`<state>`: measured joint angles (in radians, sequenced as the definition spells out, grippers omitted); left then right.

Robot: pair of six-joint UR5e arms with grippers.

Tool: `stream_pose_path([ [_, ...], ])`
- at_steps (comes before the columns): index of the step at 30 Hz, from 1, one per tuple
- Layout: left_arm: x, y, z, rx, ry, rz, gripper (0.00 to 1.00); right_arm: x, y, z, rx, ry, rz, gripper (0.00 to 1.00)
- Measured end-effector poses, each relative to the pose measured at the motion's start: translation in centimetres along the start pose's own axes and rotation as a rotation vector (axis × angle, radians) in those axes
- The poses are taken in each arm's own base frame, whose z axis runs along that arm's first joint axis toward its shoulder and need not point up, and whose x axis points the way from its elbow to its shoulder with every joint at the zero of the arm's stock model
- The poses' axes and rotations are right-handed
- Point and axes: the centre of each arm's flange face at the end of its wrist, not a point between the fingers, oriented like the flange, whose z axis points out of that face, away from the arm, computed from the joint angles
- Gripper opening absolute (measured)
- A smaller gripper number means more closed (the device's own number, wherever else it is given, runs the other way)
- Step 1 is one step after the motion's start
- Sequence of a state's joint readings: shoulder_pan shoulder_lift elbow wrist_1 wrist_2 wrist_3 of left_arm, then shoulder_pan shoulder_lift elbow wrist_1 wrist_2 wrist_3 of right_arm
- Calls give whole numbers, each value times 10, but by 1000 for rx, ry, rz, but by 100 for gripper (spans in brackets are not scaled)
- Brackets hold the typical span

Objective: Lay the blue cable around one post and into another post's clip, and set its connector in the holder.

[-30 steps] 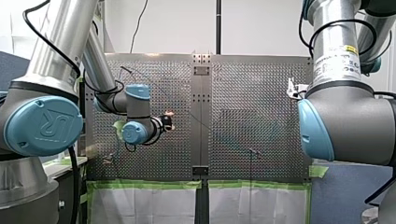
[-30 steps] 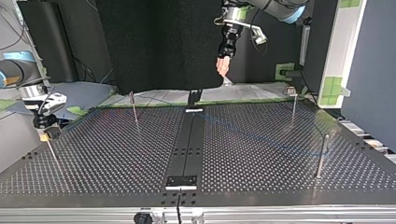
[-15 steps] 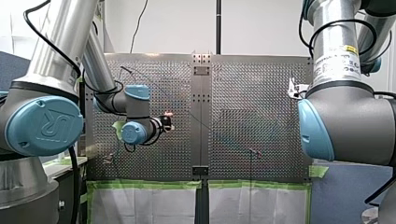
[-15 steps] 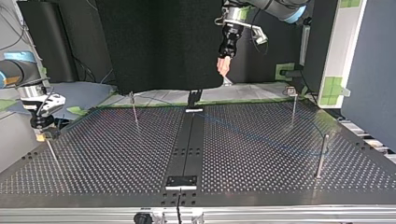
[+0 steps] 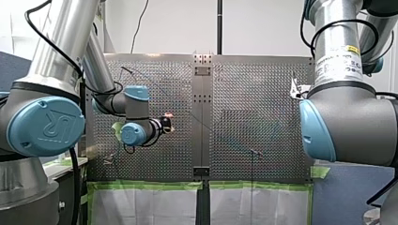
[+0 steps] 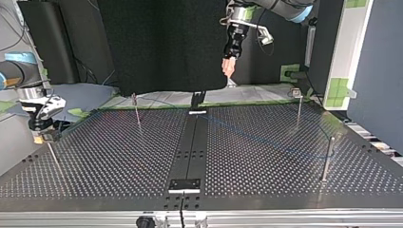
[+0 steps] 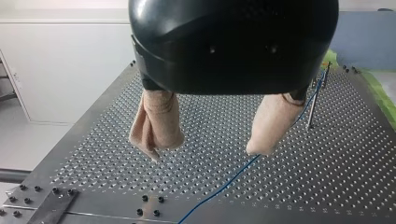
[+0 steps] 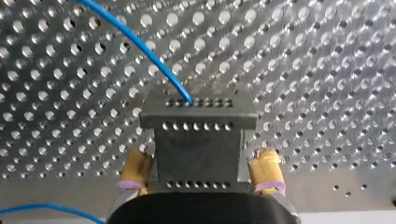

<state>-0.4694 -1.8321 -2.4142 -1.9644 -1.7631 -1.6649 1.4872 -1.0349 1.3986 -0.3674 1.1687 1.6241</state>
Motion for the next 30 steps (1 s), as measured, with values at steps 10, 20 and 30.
stream_pose_path([
  [10,0,2,1,-3,1,1,100,0,2,0,-21,0,-1,99],
  [20,0,3,1,-5,2,2,100,0,4,0,-60,0,-4,99],
  [30,1,4,1,-4,5,2,100,-1,9,-1,-114,-2,-3,99],
])
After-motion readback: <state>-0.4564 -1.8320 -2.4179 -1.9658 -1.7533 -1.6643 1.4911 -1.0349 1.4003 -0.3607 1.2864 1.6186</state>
